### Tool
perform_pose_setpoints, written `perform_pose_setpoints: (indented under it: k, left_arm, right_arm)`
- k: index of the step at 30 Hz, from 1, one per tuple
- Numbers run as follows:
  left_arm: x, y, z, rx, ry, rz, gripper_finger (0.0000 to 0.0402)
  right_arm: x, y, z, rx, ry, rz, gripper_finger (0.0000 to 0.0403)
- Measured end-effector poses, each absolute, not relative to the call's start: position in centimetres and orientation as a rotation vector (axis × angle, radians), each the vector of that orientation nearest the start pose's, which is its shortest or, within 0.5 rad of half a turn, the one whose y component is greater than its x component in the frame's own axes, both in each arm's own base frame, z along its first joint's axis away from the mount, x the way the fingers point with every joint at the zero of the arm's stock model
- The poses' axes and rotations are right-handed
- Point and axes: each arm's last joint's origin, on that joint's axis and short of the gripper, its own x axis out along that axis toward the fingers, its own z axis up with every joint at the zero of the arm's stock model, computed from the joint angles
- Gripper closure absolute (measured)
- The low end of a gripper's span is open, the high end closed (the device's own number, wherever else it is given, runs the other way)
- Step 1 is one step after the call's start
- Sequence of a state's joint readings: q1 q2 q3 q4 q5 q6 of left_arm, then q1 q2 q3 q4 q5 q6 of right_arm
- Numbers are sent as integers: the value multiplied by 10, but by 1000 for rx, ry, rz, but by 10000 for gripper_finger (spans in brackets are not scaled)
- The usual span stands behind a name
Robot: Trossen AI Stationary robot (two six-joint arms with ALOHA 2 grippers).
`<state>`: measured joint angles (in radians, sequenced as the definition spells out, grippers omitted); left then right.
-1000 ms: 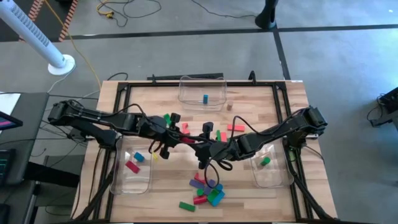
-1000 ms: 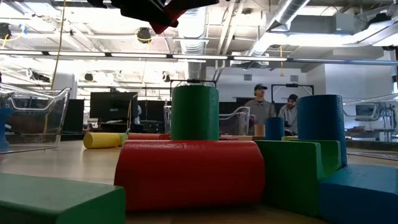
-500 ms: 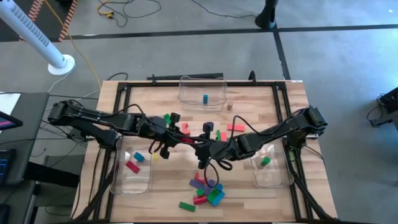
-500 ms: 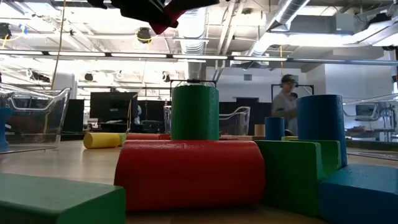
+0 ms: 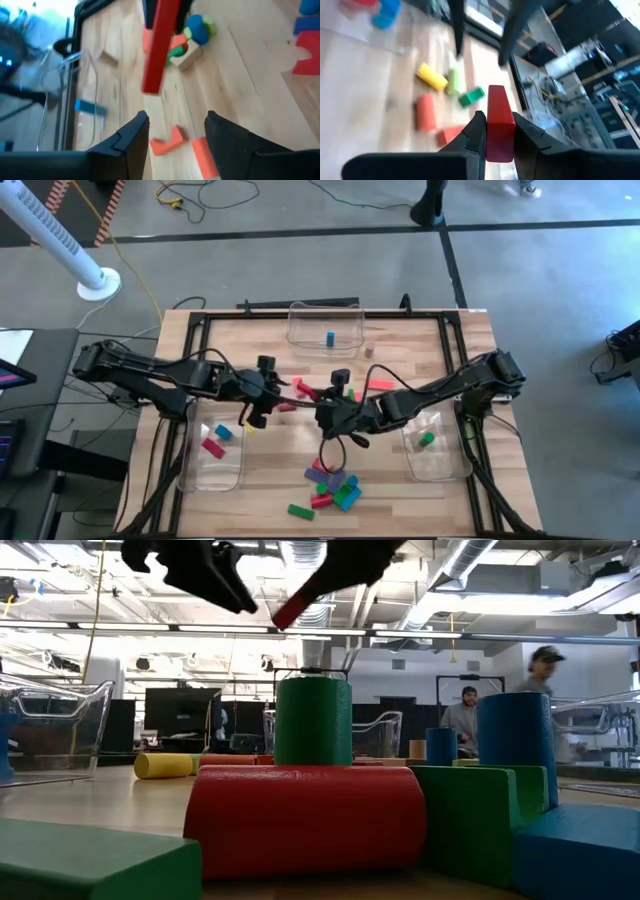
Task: Sort blocks by size
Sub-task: Put the red rectangular block into the top transparent bin
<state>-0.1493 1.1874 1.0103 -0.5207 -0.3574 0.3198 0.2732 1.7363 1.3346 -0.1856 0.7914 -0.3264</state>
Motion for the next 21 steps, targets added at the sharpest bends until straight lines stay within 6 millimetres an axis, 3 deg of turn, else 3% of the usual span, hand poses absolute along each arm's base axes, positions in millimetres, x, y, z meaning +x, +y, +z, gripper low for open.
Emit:
perform_pose_setpoints:
  k: [5, 9, 15, 21]
  left_arm:
    - [224, -23, 311, 385, 733, 176, 207]
    - [209, -24, 321, 324, 691, 195, 209]
    - [199, -37, 327, 302, 632, 140, 209]
    - [202, -53, 298, 309, 601, 74, 209]
  right_arm:
    - [372, 51, 277, -586, 682, -494, 315]
    - [365, 13, 286, -551, 734, -577, 315]
    - [353, -67, 295, -368, 765, -595, 315]
    - [339, -152, 285, -79, 712, -548, 315]
